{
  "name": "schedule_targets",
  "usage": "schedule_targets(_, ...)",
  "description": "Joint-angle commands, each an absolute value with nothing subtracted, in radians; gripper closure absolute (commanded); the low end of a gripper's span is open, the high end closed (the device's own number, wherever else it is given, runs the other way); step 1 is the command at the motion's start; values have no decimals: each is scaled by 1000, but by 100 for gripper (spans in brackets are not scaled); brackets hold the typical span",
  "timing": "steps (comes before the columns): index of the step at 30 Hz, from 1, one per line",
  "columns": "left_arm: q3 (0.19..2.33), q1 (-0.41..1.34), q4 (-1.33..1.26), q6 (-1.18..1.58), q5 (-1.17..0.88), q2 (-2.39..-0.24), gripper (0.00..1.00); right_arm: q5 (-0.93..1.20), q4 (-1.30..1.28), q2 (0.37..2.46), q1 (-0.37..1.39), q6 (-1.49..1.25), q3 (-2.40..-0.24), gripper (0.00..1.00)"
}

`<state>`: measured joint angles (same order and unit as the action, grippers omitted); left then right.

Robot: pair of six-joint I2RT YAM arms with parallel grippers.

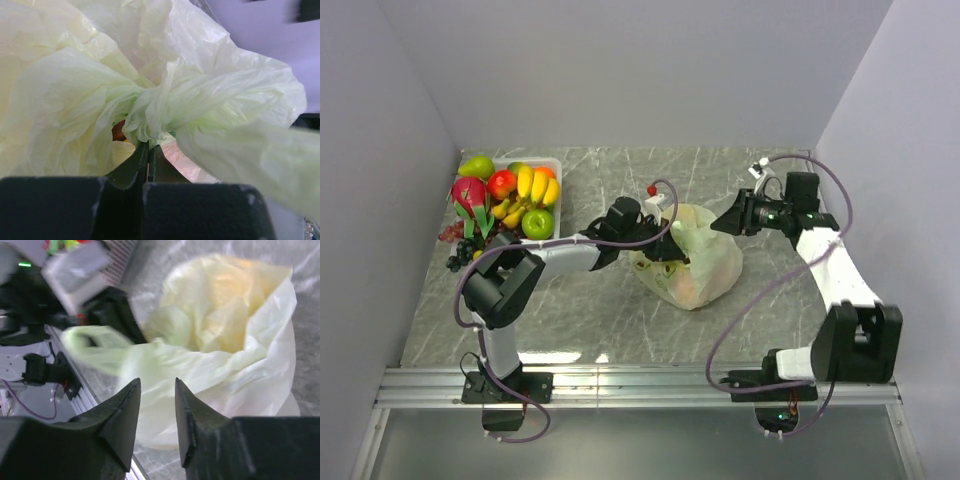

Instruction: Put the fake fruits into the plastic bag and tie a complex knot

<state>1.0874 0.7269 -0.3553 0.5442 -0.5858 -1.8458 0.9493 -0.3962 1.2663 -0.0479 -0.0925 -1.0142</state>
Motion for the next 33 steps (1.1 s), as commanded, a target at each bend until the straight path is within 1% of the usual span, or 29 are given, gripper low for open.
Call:
schedule_targets(1,1109,726,-364,563,-580,-1853,100,997,-328,1393,-28,-22,-1063,60)
schedule_targets(5,1118,727,-411,606,-581,-1871,100,1003,-429,1491,-5,110,-1086,62)
schedule_targets(8,1127,727,-475,664,-597,-1888,100,1064,-508,1519,-5,167,-1045,56)
schedule_targets(9,1135,730,-515,692,-603,-1894,100,1078,-520,1514,-6,170,-1026,48)
schedule_targets(12,1153,733,-593,733,-637,-1925,100,1137,-511,1484,-5,146,-937,34)
schedule_targets(16,1172,735,-662,778,-666,-1954,100,1147,-381,1453,61,31,-833,29)
schedule_targets(18,1173,735,-693,798,-701,-1957,100,1144,-301,1441,95,-95,-779,27)
schedule_targets(19,1170,736,-716,805,-713,-1956,100,1143,-176,1433,106,-148,-761,27)
schedule_targets(20,1167,738,-727,811,-725,-1956,100,1129,-102,1416,123,-276,-726,25)
schedule_targets(21,1157,738,-736,818,-754,-1953,100,1117,-24,1407,155,-346,-710,25)
schedule_targets(22,1146,738,-753,842,-768,-1951,100,1105,133,1401,176,-413,-697,25)
schedule_targets(23,1126,738,-796,854,-787,-1948,100,1094,190,1393,192,-511,-689,24)
schedule_targets(25,1109,739,-822,876,-821,-1937,100,1068,260,1393,225,-563,-698,24)
schedule_targets(27,1089,739,-833,879,-841,-1930,100,1069,215,1387,216,-540,-722,24)
schedule_targets(28,1083,739,-830,877,-842,-1927,100,1066,83,1379,212,-491,-750,24)
schedule_targets(29,1074,736,-822,874,-844,-1924,100,1065,10,1353,204,-377,-762,24)
schedule_targets(30,1069,736,-821,867,-847,-1921,100,1062,-64,1333,193,-320,-770,24)
schedule_targets(31,1063,736,-818,865,-842,-1914,100,1051,-206,1315,166,-261,-796,23)
schedule_targets(32,1054,736,-818,862,-842,-1913,100,1048,-274,1284,150,-162,-808,21)
schedule_targets(33,1049,738,-834,865,-844,-1913,100,1040,-341,1270,135,-116,-824,20)
